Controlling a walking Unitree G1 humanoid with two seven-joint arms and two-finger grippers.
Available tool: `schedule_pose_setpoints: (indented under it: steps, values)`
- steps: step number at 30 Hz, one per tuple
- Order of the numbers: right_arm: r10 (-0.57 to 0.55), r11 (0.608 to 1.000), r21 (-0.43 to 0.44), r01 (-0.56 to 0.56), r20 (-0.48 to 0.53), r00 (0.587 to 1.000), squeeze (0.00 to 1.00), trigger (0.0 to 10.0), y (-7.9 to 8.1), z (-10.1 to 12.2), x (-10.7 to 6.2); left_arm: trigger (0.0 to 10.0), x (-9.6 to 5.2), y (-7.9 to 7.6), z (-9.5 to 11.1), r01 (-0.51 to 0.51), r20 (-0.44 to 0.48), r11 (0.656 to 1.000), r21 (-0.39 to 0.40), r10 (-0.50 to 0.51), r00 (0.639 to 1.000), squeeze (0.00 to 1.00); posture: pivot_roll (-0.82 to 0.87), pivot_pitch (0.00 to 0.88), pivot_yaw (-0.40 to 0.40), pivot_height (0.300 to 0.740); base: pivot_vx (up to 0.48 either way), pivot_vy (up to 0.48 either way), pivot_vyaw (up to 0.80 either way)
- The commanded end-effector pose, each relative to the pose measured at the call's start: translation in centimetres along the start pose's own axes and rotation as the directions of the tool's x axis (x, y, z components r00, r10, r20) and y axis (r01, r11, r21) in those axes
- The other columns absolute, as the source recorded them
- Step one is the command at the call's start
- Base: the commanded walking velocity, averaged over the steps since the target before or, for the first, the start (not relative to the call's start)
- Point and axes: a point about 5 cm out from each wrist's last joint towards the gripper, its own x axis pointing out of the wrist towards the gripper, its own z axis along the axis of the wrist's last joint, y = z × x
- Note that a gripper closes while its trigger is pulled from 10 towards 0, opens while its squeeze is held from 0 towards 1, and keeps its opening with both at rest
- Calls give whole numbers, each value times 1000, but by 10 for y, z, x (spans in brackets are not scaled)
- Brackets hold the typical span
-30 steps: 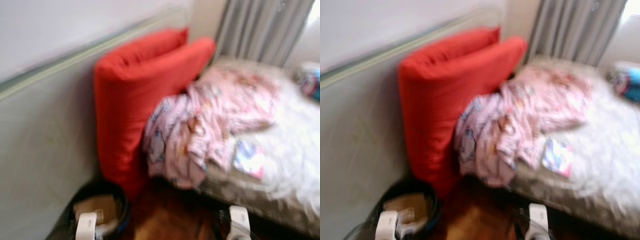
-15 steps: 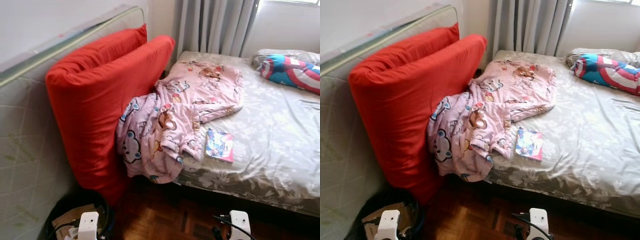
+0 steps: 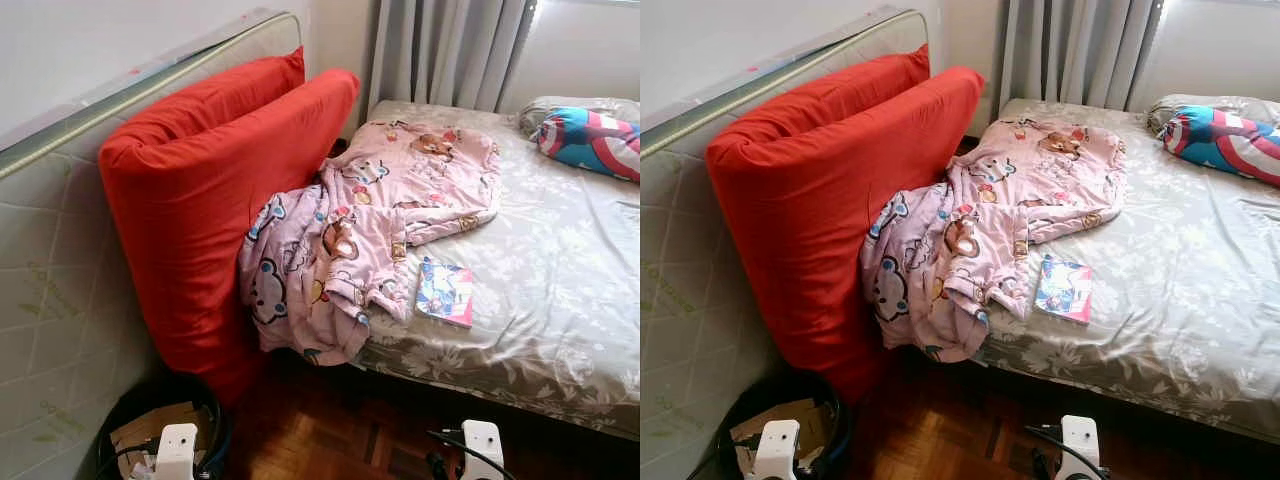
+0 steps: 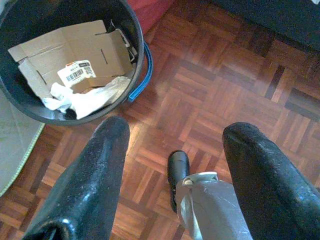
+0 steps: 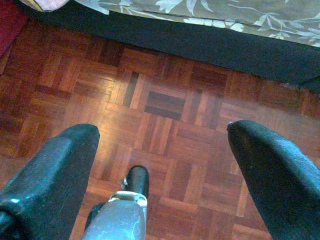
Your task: Clean up the room
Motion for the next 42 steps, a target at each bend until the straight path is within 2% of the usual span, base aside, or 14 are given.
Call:
schedule_pose_setpoints:
  steps: [1, 42]
  values:
    - [3, 1000, -6, -3, 6, 1000, 0, 10000, 0, 3, 1, 10000, 0, 1, -2, -1, -14, 1000, 11, 1, 1000, 0, 70, 0, -2, 740, 0, -274, 0]
    - [10, 1000, -23, -9, 7, 1000, 0, 10000, 0, 5, 1, 10000, 0, 0, -1, 2, -12, 1000, 5, -2, 1000, 0, 72, 0, -4, 740, 0, -293, 0]
